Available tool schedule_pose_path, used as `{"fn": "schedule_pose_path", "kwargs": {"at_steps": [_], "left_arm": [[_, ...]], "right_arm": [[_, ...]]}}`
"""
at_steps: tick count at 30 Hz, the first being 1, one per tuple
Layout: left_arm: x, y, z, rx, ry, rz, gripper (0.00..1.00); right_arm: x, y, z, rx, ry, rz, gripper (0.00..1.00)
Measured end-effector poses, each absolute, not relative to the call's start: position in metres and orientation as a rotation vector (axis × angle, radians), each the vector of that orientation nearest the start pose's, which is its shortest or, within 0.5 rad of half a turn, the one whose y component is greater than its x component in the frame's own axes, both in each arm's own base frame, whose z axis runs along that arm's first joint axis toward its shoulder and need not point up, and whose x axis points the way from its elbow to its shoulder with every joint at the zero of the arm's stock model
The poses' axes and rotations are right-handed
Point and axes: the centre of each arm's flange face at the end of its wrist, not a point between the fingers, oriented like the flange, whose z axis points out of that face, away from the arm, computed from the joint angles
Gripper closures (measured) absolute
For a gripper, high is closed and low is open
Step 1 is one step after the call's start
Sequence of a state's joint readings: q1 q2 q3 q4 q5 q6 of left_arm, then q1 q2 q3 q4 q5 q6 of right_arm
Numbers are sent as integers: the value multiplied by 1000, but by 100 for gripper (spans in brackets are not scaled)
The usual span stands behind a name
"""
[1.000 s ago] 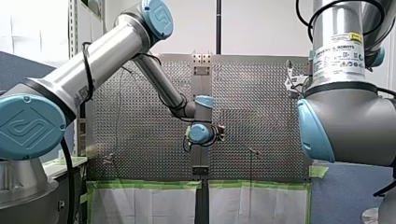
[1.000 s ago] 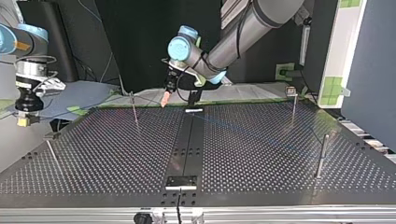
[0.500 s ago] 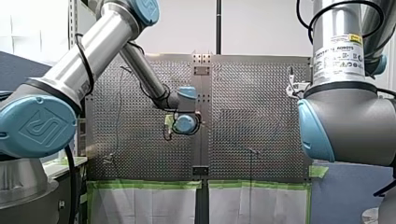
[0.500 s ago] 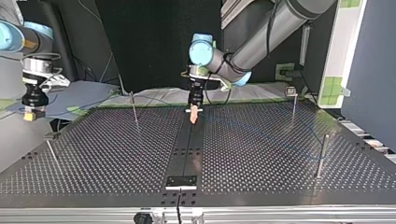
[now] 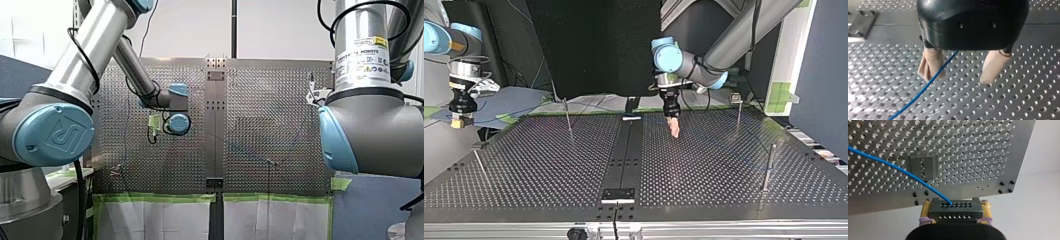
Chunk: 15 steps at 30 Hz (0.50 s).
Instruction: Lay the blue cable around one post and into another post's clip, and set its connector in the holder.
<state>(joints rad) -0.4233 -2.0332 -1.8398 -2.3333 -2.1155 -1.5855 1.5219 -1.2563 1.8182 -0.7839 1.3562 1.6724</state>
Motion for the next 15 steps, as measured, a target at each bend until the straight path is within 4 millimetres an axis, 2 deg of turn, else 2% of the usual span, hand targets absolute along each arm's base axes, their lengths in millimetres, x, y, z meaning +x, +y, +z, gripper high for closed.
{"fn": "schedule_pose_path", "kwargs": {"at_steps": [8,15], "left_arm": [[466,-310,208,-140,1439,-66,0],[432,-329,225,-115,1381,-228,0]], "right_arm": [[126,-589,284,1129,-998,1492,100],[123,-589,285,1121,-1002,1495,100]]}}
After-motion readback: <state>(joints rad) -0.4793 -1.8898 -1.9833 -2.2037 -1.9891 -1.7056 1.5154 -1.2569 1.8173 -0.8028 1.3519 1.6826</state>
